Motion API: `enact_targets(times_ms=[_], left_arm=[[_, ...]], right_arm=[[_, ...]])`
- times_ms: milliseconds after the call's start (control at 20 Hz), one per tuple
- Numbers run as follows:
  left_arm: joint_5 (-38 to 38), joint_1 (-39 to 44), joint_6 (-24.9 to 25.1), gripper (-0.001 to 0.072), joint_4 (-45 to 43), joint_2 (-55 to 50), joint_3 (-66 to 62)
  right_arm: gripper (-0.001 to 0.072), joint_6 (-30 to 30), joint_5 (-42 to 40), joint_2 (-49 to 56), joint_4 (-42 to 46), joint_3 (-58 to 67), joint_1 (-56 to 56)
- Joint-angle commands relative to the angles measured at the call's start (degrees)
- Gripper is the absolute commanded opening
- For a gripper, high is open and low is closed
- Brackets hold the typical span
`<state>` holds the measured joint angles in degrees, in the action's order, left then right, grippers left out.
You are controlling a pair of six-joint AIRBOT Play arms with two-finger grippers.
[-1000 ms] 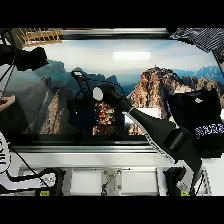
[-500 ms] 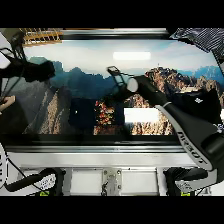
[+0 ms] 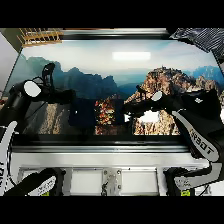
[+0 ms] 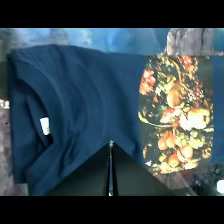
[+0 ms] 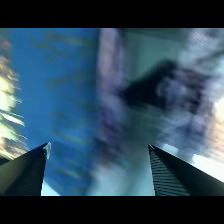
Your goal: Fold the clothes and pants, and hang the long-sleeved shirts on hangers.
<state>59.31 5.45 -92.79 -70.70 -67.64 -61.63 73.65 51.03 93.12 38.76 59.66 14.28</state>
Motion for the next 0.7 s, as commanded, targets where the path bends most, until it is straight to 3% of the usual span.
enact_targets(times_ms=[0,150,200,250,300,400,450,650], left_arm=[[-1.9,1.36,-0.02,0.0006,0.31,0.42,1.44],[-2.36,1.36,-0.24,0.0006,0.31,0.42,1.44],[-2.36,1.36,-0.24,0.0006,0.31,0.42,1.44],[-2.34,1.36,-0.24,0.0006,0.31,0.42,1.44],[-2.32,1.36,-0.26,0.0006,0.31,0.42,1.44],[-2.27,1.36,-0.26,0.0005,0.31,0.44,1.44],[-2.23,1.36,-0.24,0.0005,0.31,0.42,1.44],[-2.34,1.36,-0.24,0.0006,0.28,0.42,1.44]], right_arm=[[0.0584,-10.32,-3.04,4.96,-18.8,-0.87,1.62],[0.0564,-15.54,-3.08,8.15,-27.69,0.42,4.68],[0.0417,-17.0,-3.08,8.83,-29.46,1.01,5.62],[0.0186,-18.82,-3.23,9.09,-30.71,1.53,6.43],[0.003,-20.94,-3.19,9.05,-31.1,2.08,6.84],[0.0013,-19.65,-2.97,7.74,-29.9,3.13,6.14],[0.0013,-15.93,-2.86,5.95,-26.08,3.69,4.66],[0.0013,6.01,3.56,-7.02,8.33,7.13,-7.72]])
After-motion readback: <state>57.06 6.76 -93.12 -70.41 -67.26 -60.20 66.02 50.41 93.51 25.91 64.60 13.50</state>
